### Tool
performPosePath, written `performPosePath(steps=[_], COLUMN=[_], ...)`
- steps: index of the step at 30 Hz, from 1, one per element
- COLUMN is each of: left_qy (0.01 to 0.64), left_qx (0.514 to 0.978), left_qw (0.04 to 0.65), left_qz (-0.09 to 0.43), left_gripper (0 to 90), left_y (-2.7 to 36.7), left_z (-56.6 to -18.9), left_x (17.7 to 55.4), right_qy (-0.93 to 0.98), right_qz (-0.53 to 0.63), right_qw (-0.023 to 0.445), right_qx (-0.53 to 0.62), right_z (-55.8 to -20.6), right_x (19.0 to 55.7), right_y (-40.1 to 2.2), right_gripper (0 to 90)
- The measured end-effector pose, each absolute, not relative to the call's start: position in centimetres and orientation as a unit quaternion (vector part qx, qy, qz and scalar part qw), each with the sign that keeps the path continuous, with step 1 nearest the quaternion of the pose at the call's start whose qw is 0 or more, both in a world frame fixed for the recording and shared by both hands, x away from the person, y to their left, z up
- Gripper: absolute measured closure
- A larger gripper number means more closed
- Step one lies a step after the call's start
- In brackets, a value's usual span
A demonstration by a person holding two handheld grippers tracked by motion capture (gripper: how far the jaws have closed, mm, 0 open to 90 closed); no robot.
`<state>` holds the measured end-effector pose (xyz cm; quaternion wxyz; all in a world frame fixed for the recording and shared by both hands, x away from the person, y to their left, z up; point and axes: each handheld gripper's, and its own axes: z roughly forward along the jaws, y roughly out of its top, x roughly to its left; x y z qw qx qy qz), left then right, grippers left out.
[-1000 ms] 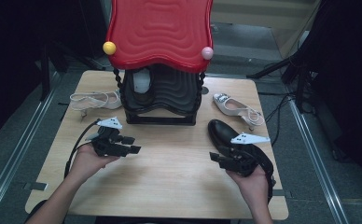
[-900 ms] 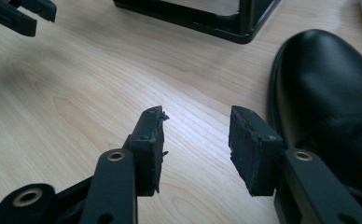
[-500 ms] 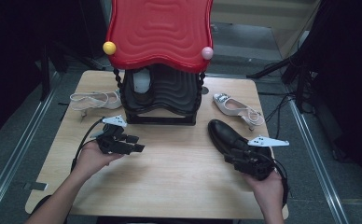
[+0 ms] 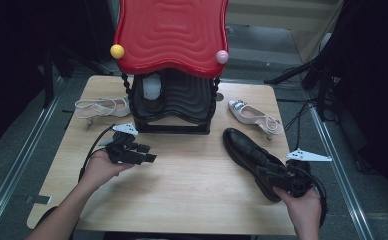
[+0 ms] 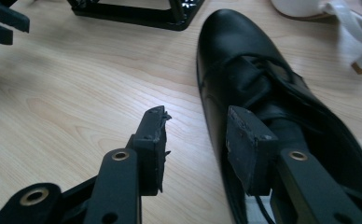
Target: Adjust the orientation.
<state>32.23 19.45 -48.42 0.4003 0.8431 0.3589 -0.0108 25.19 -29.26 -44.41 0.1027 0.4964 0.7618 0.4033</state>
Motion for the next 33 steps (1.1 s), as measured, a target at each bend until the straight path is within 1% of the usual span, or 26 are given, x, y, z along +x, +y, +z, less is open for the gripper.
performPosePath(steps=[7, 23, 26, 28, 31, 32, 33], left_qy=[0.359, 0.364, 0.368, 0.370, 0.374, 0.375, 0.377], left_qx=[0.844, 0.843, 0.842, 0.840, 0.839, 0.839, 0.839], left_qw=[0.399, 0.396, 0.395, 0.396, 0.395, 0.394, 0.393], left_qz=[-0.010, 0.002, 0.003, 0.004, 0.005, 0.005, 0.006], left_gripper=[48.6, 48.6, 48.6, 48.5, 48.6, 48.6, 48.6], left_y=[19.4, 20.0, 20.2, 20.4, 20.6, 20.7, 20.8], left_z=[-48.4, -48.2, -48.3, -48.3, -48.4, -48.4, -48.4], left_x=[32.2, 31.0, 30.8, 30.6, 30.4, 30.4, 30.4], right_qy=[0.761, 0.774, 0.774, 0.767, 0.764, 0.762, 0.760], right_qz=[0.386, 0.351, 0.340, 0.341, 0.334, 0.339, 0.344], right_qw=[0.102, 0.083, 0.085, 0.073, 0.081, 0.074, 0.067], right_qx=[0.511, 0.520, 0.527, 0.539, 0.546, 0.547, 0.547], right_z=[-45.5, -47.4, -47.6, -47.6, -47.7, -47.7, -47.7], right_x=[25.7, 28.6, 29.1, 29.5, 29.7, 29.7, 29.8], right_y=[-29.9, -27.6, -27.3, -27.2, -26.9, -27.1, -27.2], right_gripper=[58.9, 58.2, 61.0, 62.4, 69.8, 73.9, 75.8])
